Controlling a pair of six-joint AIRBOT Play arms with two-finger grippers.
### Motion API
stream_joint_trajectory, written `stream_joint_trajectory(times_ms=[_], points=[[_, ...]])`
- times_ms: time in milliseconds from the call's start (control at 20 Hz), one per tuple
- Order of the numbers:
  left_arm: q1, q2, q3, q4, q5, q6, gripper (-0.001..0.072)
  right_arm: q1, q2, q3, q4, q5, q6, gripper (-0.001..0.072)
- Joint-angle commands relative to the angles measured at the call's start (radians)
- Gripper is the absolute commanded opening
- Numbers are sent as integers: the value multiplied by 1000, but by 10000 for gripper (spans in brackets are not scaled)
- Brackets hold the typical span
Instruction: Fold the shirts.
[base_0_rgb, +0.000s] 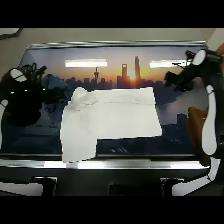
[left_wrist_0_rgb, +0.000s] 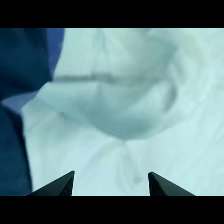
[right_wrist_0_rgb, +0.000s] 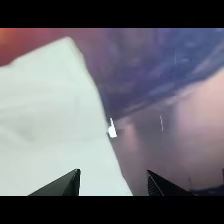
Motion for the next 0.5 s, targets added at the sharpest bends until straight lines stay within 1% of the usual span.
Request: stream_joint_trajectory(times_ms=[0,100,200,350,450], points=[[120,89,-183,14,-148,60,521,-145,30,-24,89,252,-110,493],[151,160,-416,14,-60,113,449,-169,50,-129,103,330,-138,494],[170,182,-581,-6,35,149,450,-168,87,-251,126,290,-138,494],[178,171,-664,-55,145,188,451,-168,103,-337,182,255,-149,496],[178,162,-669,-66,176,190,451,-168,103,-343,180,251,-161,497]])
